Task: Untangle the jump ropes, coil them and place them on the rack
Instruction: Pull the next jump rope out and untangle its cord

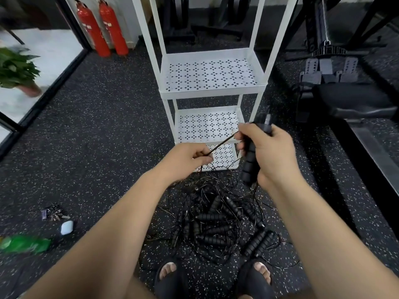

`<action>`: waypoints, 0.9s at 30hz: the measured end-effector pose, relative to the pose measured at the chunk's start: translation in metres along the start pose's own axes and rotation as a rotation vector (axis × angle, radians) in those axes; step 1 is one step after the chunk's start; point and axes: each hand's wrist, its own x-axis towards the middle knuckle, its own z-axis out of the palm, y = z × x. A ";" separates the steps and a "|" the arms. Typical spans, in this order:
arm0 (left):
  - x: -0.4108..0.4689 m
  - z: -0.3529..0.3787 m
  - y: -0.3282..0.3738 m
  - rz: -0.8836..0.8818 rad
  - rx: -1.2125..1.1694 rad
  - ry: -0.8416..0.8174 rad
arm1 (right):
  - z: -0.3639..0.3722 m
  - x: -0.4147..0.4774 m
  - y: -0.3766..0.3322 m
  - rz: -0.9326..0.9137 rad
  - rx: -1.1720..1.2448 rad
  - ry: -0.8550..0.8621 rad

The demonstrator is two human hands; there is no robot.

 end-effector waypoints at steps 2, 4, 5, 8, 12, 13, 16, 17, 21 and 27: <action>0.000 -0.004 -0.008 -0.037 -0.025 -0.017 | -0.006 0.002 -0.007 -0.022 0.041 0.015; 0.002 -0.006 -0.013 -0.066 -0.031 -0.022 | -0.011 0.002 -0.012 -0.037 0.063 0.025; 0.003 -0.006 -0.015 -0.083 -0.035 -0.022 | -0.013 0.002 -0.014 -0.045 0.071 0.027; 0.005 -0.001 -0.018 -0.111 0.027 -0.071 | -0.016 0.000 -0.020 -0.063 0.113 0.037; 0.004 0.003 -0.013 -0.096 0.078 -0.080 | -0.020 0.000 -0.028 -0.082 0.158 0.048; 0.003 0.001 -0.010 -0.087 0.069 -0.064 | -0.020 0.000 -0.027 -0.078 0.163 0.043; 0.000 -0.007 0.004 -0.030 -0.004 -0.031 | -0.018 -0.001 -0.024 -0.047 0.174 0.024; -0.001 -0.010 0.009 -0.013 -0.041 -0.017 | -0.016 -0.001 -0.022 -0.036 0.170 0.017; -0.007 -0.017 0.038 0.048 -0.092 0.010 | -0.009 -0.001 -0.013 0.026 0.097 -0.014; -0.016 -0.024 0.070 0.138 -0.099 0.069 | 0.005 -0.006 0.000 0.066 0.038 -0.053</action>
